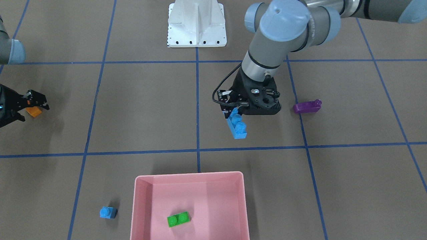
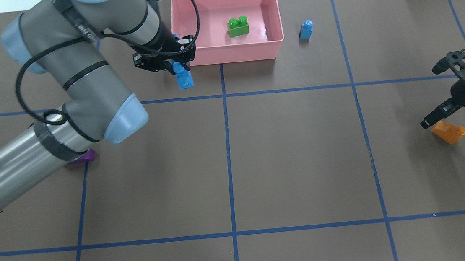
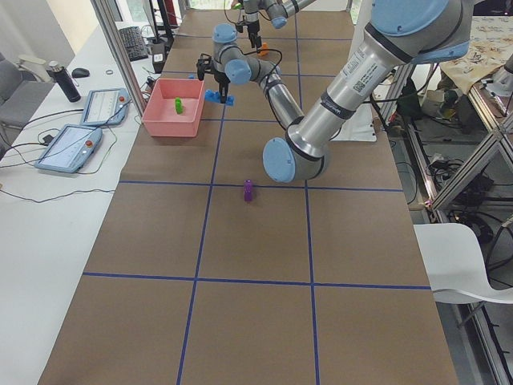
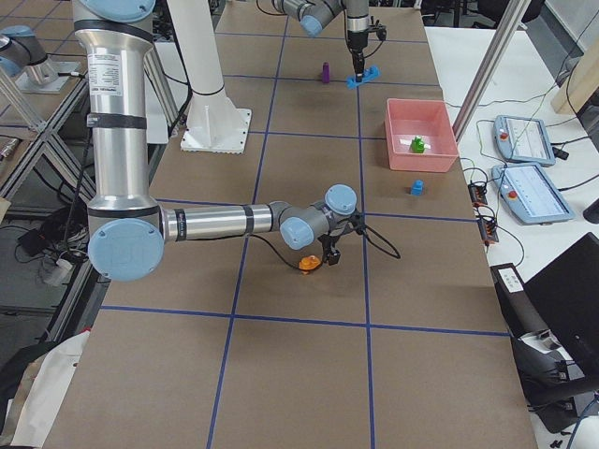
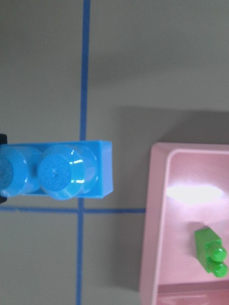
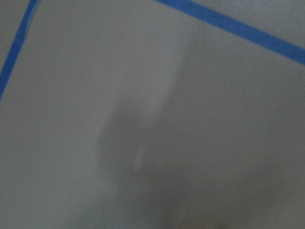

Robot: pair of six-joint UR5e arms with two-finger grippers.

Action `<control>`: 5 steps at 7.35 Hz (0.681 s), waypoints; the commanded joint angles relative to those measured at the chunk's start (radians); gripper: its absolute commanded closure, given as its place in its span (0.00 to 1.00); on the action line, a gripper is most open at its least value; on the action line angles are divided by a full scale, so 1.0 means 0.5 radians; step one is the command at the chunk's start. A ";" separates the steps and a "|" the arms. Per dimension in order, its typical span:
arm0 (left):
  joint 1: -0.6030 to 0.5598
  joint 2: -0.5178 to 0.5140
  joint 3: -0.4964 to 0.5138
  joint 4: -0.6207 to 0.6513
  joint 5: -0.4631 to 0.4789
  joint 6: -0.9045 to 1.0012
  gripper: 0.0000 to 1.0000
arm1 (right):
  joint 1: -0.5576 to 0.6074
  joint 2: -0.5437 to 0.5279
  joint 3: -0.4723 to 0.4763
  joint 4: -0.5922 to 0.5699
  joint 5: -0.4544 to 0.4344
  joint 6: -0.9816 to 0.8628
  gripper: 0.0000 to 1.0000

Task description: Put all blocks into box

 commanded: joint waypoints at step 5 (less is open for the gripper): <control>0.017 -0.510 0.981 -0.628 0.289 -0.331 1.00 | -0.080 -0.234 0.136 -0.002 -0.081 -0.212 0.08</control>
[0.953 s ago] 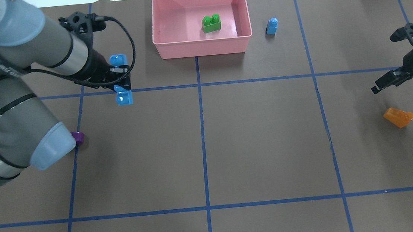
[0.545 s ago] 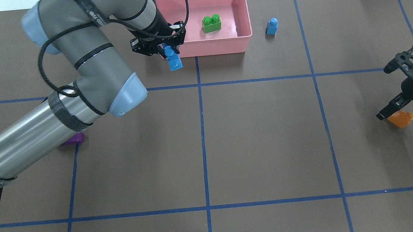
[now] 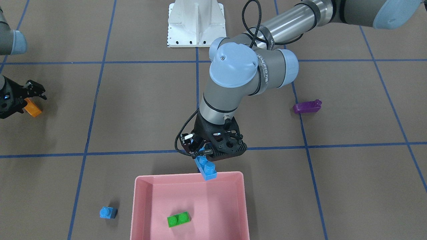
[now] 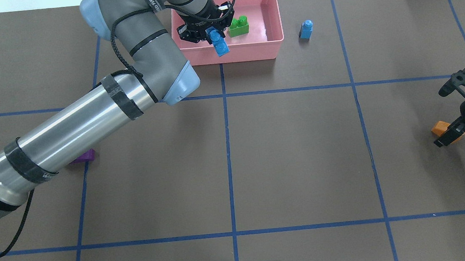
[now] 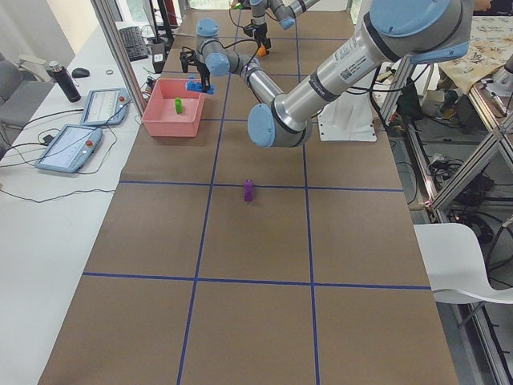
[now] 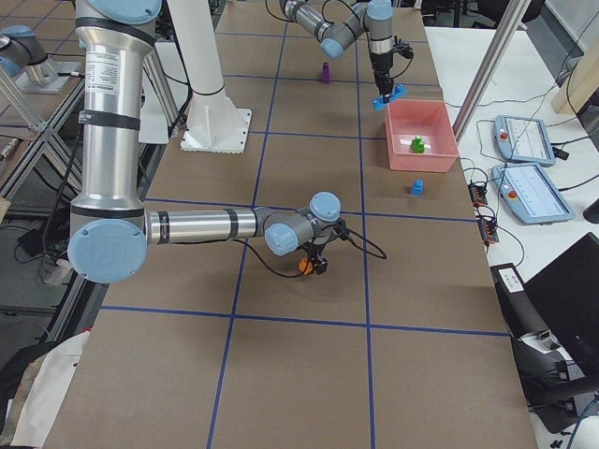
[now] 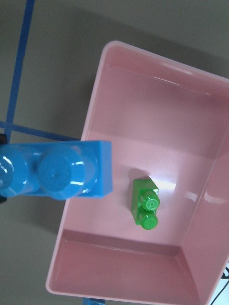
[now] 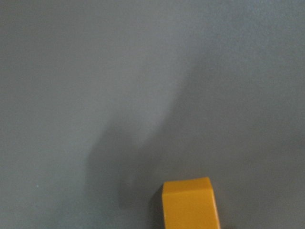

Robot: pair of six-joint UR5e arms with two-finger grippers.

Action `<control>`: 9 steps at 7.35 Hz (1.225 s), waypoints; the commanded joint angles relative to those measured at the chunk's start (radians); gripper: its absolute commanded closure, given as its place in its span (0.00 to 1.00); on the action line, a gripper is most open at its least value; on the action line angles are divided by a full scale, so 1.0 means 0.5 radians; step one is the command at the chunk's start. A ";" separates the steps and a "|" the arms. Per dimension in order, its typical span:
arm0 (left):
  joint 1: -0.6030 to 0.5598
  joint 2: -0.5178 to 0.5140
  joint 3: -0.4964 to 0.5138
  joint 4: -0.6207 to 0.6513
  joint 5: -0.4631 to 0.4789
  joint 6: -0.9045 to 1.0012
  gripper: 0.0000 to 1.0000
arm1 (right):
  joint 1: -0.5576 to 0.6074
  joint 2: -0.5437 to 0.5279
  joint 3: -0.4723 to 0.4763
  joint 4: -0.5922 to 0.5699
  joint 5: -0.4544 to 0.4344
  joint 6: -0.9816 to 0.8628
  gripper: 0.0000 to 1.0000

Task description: Put all blocks into box

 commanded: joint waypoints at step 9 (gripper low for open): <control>-0.019 -0.162 0.489 -0.513 0.420 0.063 0.00 | 0.133 0.101 0.173 -0.363 0.005 -0.005 1.00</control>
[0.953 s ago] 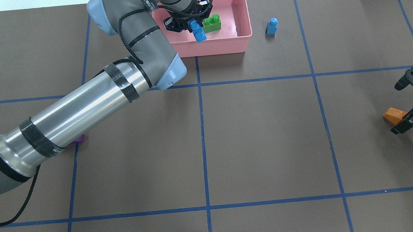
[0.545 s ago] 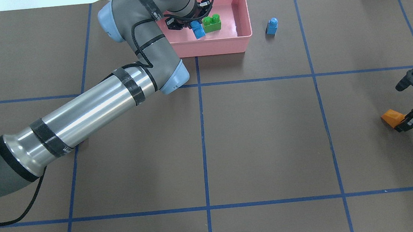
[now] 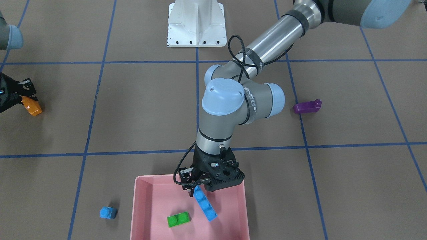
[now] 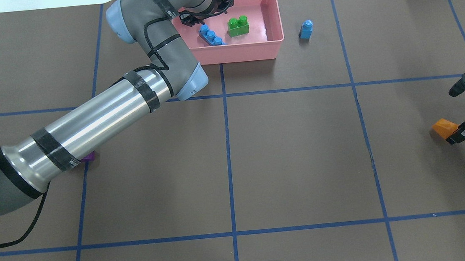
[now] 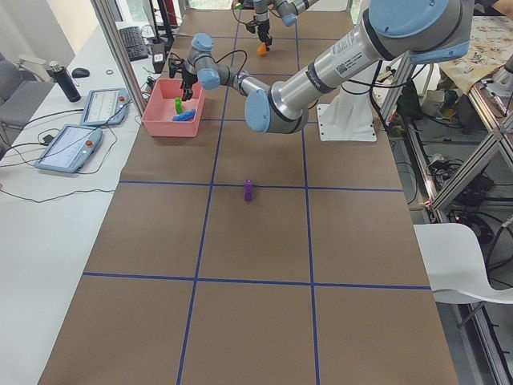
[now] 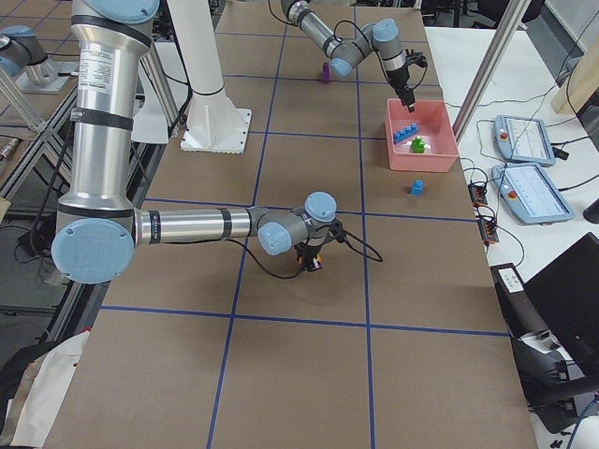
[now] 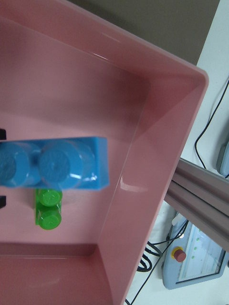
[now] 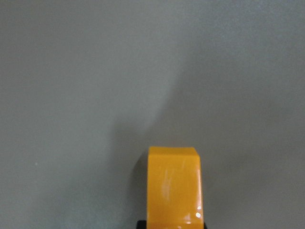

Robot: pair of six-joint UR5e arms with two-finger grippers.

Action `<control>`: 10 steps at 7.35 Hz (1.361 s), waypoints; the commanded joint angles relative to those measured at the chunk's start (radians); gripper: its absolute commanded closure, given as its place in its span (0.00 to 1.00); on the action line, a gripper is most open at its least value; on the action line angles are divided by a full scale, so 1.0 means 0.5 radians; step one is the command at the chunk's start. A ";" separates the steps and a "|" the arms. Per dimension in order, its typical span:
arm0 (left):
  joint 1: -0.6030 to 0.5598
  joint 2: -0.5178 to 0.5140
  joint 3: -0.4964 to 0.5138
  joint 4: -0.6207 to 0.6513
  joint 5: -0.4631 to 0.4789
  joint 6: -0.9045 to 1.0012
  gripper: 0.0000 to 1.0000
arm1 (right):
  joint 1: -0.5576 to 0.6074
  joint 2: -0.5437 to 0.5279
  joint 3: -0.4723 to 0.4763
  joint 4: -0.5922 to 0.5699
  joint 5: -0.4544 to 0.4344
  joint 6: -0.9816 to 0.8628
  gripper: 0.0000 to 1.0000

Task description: Put all blocks into box

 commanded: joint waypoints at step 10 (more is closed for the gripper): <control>-0.080 1.828 -2.020 1.040 -0.520 2.310 0.04 | -0.147 2.477 -1.606 -0.114 -0.467 2.339 1.00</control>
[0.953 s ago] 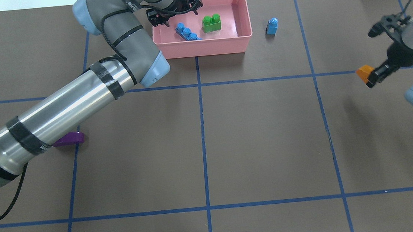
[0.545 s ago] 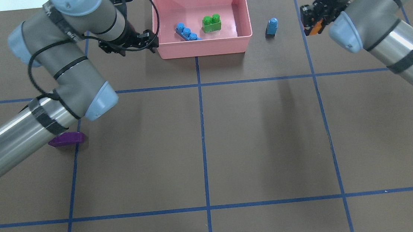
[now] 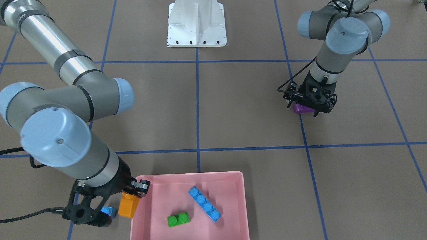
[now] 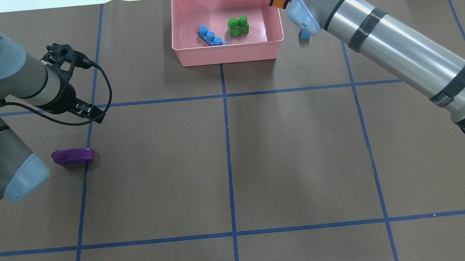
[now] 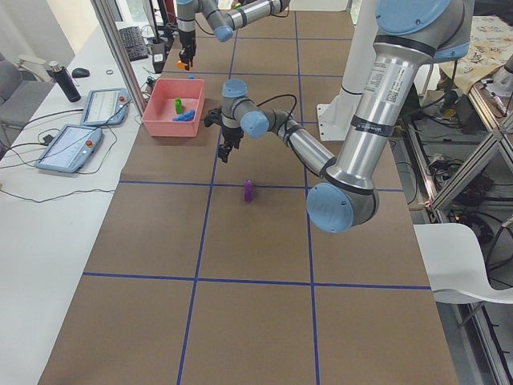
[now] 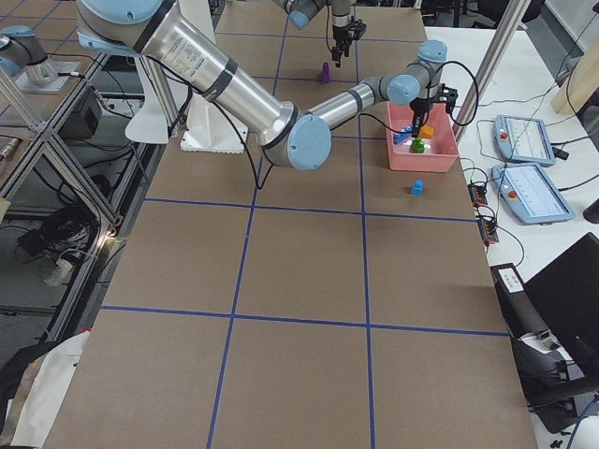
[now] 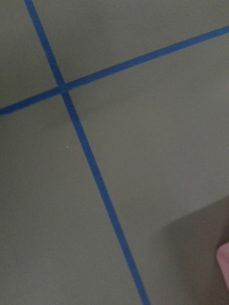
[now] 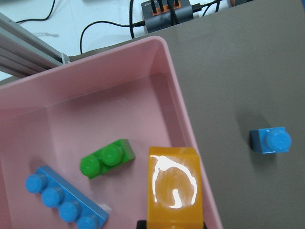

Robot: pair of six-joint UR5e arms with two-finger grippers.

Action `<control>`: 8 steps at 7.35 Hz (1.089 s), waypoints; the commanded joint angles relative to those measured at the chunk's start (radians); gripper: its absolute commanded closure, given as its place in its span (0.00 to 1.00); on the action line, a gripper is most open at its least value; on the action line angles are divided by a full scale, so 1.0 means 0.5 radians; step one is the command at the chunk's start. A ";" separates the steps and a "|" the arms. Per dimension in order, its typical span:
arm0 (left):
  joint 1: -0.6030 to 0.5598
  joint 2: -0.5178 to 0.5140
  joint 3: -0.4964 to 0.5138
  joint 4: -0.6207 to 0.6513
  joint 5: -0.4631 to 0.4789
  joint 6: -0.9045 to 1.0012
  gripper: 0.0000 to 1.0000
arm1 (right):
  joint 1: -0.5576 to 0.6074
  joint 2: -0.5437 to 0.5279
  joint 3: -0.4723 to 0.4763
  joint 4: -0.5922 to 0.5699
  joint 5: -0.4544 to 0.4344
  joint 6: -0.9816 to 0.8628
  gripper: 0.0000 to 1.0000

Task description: Put all blocks into box

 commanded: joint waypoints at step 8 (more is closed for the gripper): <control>0.277 0.233 0.008 0.063 0.295 1.461 0.08 | -0.214 0.152 -0.260 0.316 -0.400 0.400 0.00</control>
